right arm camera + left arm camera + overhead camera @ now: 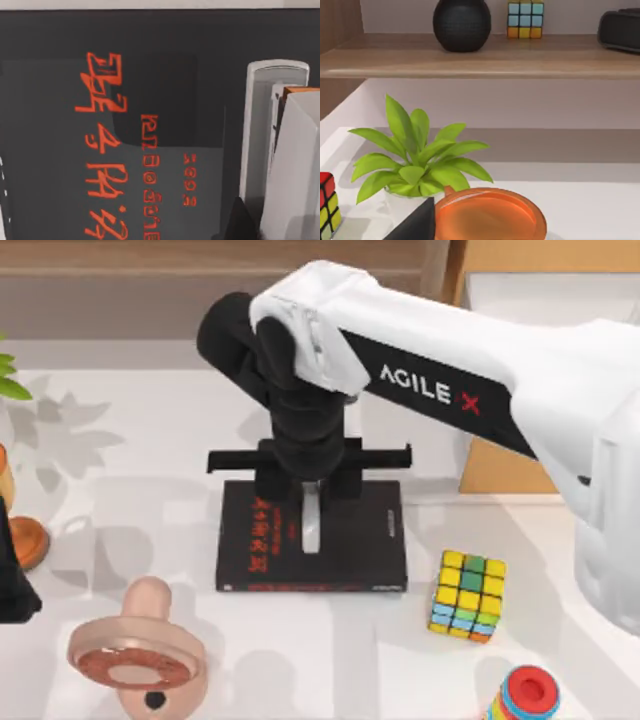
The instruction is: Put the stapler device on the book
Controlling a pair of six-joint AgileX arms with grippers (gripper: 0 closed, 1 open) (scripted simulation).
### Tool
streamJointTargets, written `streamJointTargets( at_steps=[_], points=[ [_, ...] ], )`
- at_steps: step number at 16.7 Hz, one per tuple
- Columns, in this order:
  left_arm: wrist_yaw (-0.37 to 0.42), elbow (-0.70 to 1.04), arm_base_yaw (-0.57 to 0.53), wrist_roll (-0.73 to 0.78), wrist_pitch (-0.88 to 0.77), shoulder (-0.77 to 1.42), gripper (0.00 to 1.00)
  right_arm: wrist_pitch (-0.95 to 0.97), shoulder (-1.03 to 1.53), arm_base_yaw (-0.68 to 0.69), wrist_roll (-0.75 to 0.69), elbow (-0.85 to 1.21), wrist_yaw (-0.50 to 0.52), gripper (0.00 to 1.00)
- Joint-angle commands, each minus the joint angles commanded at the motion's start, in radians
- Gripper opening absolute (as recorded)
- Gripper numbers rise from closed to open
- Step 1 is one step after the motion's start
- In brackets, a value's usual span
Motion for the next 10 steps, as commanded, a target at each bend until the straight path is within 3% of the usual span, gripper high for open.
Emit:
streamJointTargets(
  at_steps=[4, 10],
  points=[
    [0.000, 0.000, 0.000, 0.000, 0.000, 0.000, 1.00, 0.004, 0.000, 0.000, 0.000, -0.004, 0.000, 0.00],
    [0.000, 0.000, 0.000, 0.000, 0.000, 0.000, 1.00, 0.004, 0.000, 0.000, 0.000, -0.004, 0.000, 0.45]
  ],
)
